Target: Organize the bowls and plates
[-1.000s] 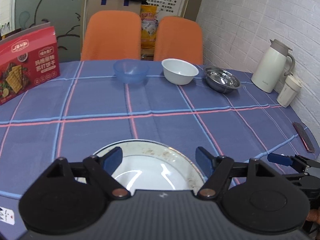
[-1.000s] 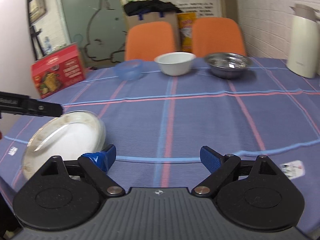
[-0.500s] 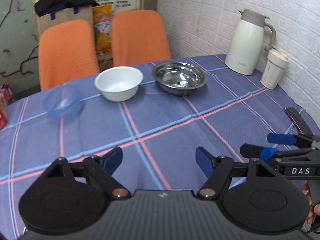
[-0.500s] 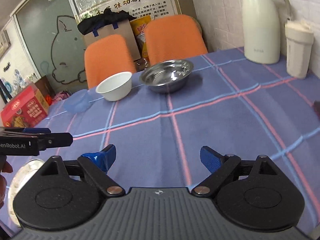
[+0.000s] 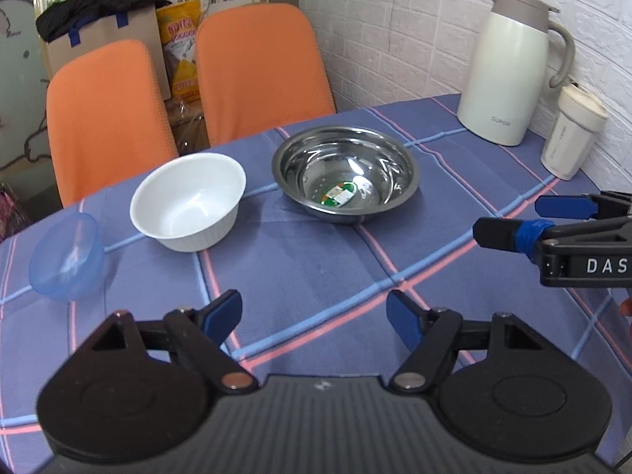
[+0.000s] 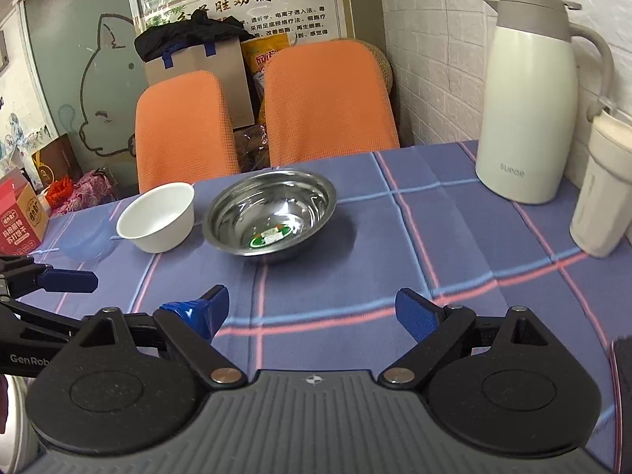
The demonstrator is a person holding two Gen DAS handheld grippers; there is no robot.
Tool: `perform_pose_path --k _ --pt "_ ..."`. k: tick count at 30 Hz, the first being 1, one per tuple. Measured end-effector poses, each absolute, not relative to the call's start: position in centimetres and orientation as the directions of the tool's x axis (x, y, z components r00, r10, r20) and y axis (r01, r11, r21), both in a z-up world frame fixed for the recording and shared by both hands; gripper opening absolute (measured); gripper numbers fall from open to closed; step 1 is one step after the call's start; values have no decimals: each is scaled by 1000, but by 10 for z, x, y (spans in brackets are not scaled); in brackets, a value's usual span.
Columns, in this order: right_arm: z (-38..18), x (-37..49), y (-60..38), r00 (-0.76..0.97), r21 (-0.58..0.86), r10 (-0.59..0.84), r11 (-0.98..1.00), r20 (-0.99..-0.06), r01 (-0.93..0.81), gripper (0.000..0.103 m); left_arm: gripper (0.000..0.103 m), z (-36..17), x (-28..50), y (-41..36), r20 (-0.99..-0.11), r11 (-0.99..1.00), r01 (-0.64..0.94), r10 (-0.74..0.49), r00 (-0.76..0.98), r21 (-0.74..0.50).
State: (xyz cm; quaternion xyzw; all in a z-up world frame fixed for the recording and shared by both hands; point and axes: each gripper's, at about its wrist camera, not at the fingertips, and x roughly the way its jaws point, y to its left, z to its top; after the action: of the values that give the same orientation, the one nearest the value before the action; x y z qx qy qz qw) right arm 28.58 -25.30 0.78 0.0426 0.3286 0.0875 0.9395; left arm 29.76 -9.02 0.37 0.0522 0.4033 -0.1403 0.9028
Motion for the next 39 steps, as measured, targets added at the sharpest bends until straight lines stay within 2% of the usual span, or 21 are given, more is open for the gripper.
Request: perform_pose_path --k 7,11,16,21,29,33,39 --pt "4 321 -259 766 138 207 978 -609 -154 79 74 35 363 -89 -683 952 293 -270 679 -85" --pt "3 344 -261 762 172 223 974 -608 -148 79 74 41 412 -95 -693 934 332 -324 643 -130" --pt "-5 375 -259 749 182 219 974 -625 -133 79 74 23 465 -121 -735 918 387 -320 597 -86" --pt "-21 402 -257 725 156 186 982 -663 -109 79 72 -9 494 -135 -768 927 375 -245 592 -6" --pt "-44 425 -252 696 178 204 978 -689 -110 79 60 -34 507 -139 -793 929 371 -227 566 -1" --pt "-44 424 -240 695 169 239 971 -679 -170 78 47 -41 507 -141 -809 925 380 -227 542 -4" --pt "-43 414 -226 682 144 275 959 -678 -243 77 37 -41 504 -139 -821 921 385 -259 508 -53"
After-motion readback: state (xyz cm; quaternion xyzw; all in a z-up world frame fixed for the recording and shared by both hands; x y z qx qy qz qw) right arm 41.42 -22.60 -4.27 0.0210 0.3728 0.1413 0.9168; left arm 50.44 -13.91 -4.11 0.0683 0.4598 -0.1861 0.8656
